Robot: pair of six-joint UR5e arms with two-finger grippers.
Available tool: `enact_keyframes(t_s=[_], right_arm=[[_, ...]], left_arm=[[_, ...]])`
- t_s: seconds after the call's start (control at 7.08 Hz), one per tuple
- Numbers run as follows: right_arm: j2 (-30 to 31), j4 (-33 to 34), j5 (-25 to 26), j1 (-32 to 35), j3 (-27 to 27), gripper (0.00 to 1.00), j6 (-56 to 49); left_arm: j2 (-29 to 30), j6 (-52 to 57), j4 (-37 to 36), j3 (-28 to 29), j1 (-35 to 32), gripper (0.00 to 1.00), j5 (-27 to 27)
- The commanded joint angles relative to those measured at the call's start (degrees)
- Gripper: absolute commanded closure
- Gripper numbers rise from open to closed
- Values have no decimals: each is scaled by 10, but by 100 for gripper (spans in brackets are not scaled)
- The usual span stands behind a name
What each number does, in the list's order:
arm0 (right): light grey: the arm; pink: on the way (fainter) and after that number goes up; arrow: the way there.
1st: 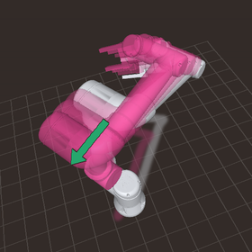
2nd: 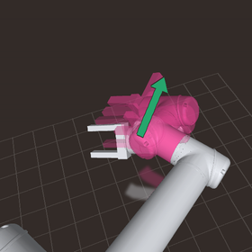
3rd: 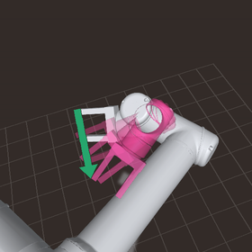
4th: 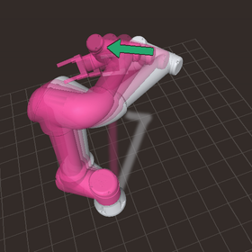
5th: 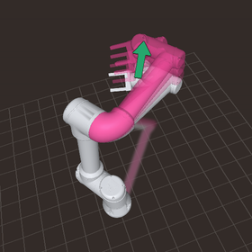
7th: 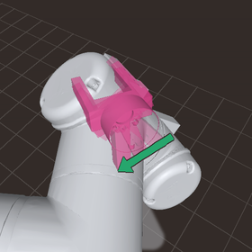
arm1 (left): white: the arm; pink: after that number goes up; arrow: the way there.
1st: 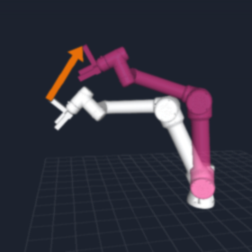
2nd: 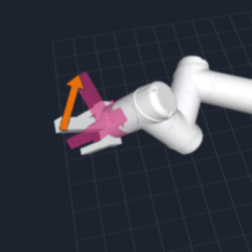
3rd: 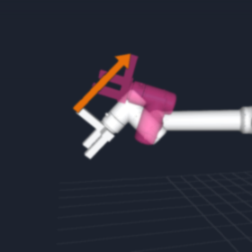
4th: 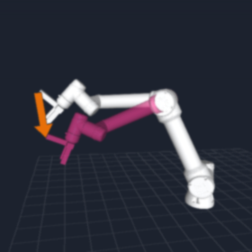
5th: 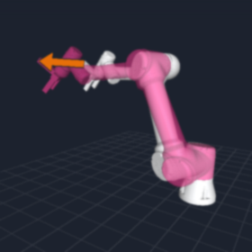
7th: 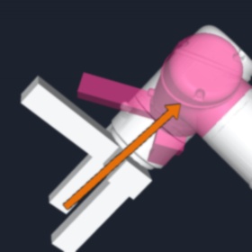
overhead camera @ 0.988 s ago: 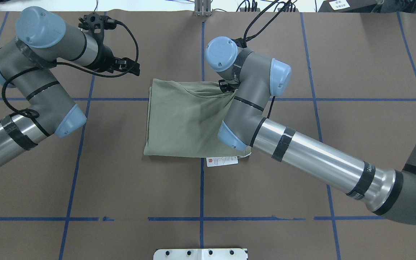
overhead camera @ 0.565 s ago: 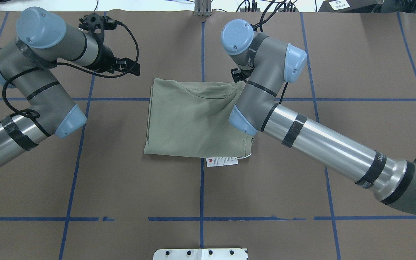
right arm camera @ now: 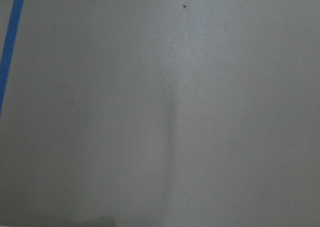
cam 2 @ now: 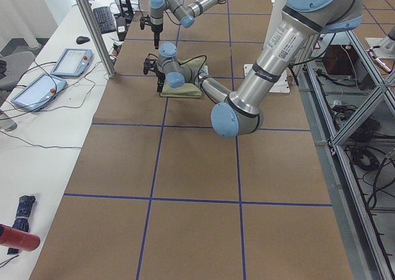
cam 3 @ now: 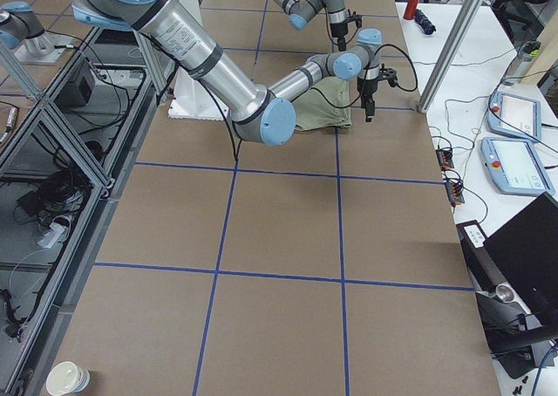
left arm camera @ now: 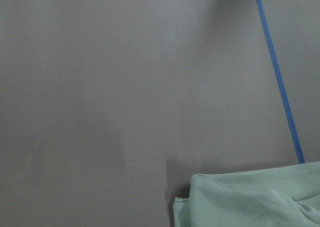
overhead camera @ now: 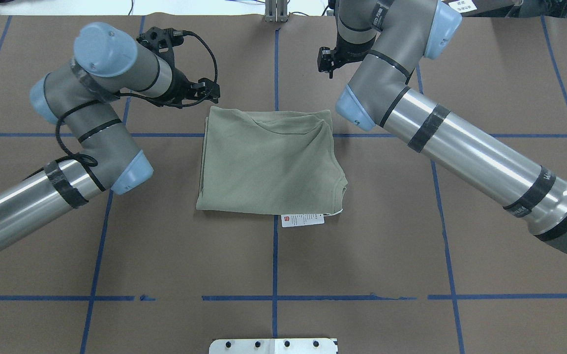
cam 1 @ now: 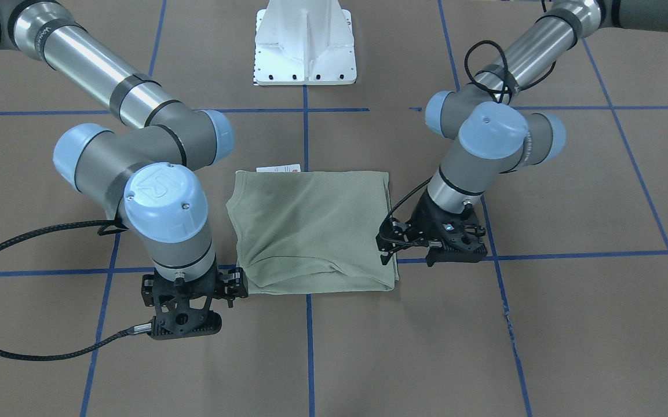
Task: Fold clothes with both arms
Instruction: 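Raise the right gripper away while lowering the left gripper toward the shirt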
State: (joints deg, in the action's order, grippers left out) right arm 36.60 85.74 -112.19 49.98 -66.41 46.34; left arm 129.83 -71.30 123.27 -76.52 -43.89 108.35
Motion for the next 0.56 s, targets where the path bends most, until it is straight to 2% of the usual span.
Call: enact_keyframes(t_s=[0.0,0.14,0.28,0.42], right_arm=[[4,-4,-15,8,-3,0,1],[4,-4,-15,8,-3,0,1],[5,-4,-15,7,-3,0,1],[6,-4,-15,7,-3,0,1]], left_arm=[[34,-59,-2,40,39,10,-79],[37,-59,-5,42,45,12,-93],[36,-59,-6,44,48,29,-94],[38,-59,-6,52,49,33,-94]])
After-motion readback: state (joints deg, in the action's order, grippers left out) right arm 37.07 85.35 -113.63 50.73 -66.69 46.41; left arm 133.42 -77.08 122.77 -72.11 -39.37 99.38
